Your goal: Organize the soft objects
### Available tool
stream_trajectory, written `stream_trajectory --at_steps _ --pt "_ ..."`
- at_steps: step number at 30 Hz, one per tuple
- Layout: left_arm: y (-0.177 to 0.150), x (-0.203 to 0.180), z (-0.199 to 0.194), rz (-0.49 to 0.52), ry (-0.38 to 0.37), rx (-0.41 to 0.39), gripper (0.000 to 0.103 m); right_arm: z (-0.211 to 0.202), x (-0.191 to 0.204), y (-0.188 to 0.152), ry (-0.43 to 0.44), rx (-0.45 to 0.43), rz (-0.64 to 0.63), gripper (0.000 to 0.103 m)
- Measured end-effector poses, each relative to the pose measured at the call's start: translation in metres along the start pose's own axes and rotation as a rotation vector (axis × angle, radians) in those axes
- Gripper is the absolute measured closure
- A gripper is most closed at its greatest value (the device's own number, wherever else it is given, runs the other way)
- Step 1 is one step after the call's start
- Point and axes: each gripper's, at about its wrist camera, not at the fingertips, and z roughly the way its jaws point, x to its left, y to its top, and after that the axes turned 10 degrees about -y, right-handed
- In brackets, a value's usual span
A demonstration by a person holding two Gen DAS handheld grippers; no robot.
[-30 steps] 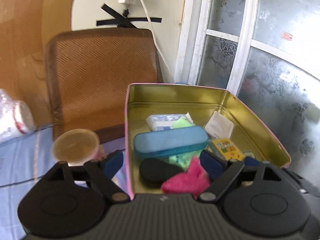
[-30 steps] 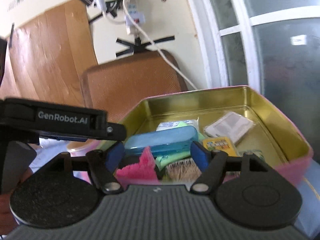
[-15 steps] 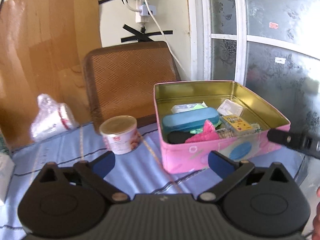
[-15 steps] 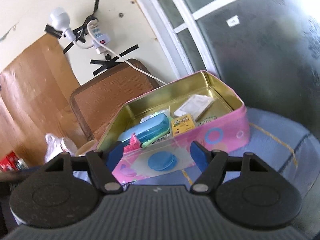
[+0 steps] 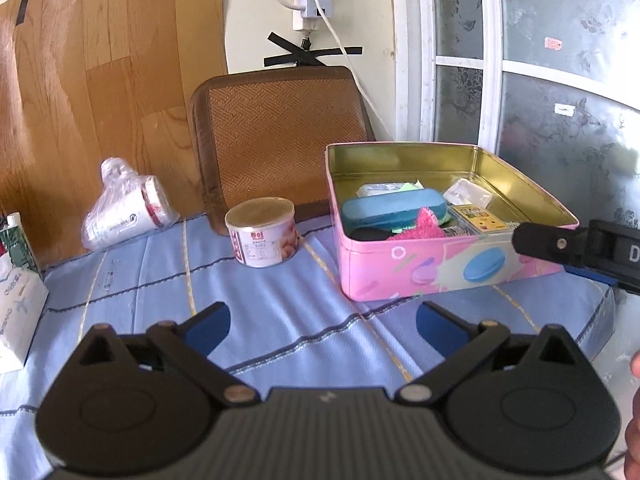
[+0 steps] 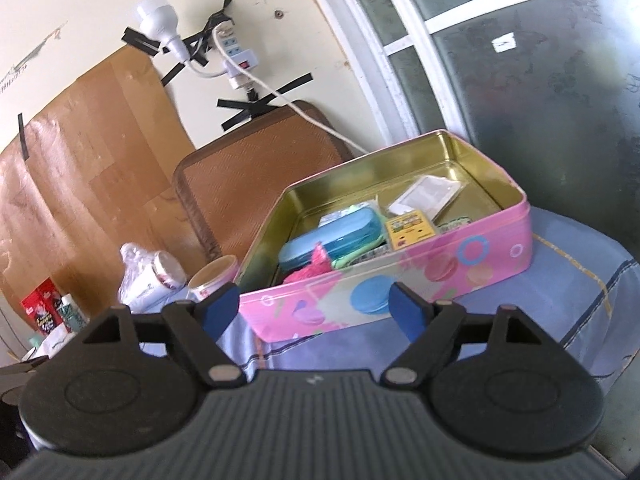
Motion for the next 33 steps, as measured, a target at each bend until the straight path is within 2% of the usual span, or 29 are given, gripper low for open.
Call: stream_trajectory --at_steps 10,18,24,33 --pt "-0.003 -0.006 -0.010 0.055 0.033 -0.056 0.000 -0.002 0.005 -0.001 0.009 -0.004 -0.006 0.019" --pt "-0.005 -0.011 -0.010 0.076 0.002 -0.046 0.000 -0.001 0.002 -0.002 0.011 -0.006 0.001 0.019" --pt "-0.004 -0.007 -0.009 0.037 -0.036 -0.034 0.000 0.001 0.000 -0.002 0.003 -0.002 0.015 0.019" --pt "-0.004 -0.011 -0.010 0.048 -0.007 -0.032 0.000 0.001 -0.002 -0.004 -0.006 0.000 0.024 0.019"
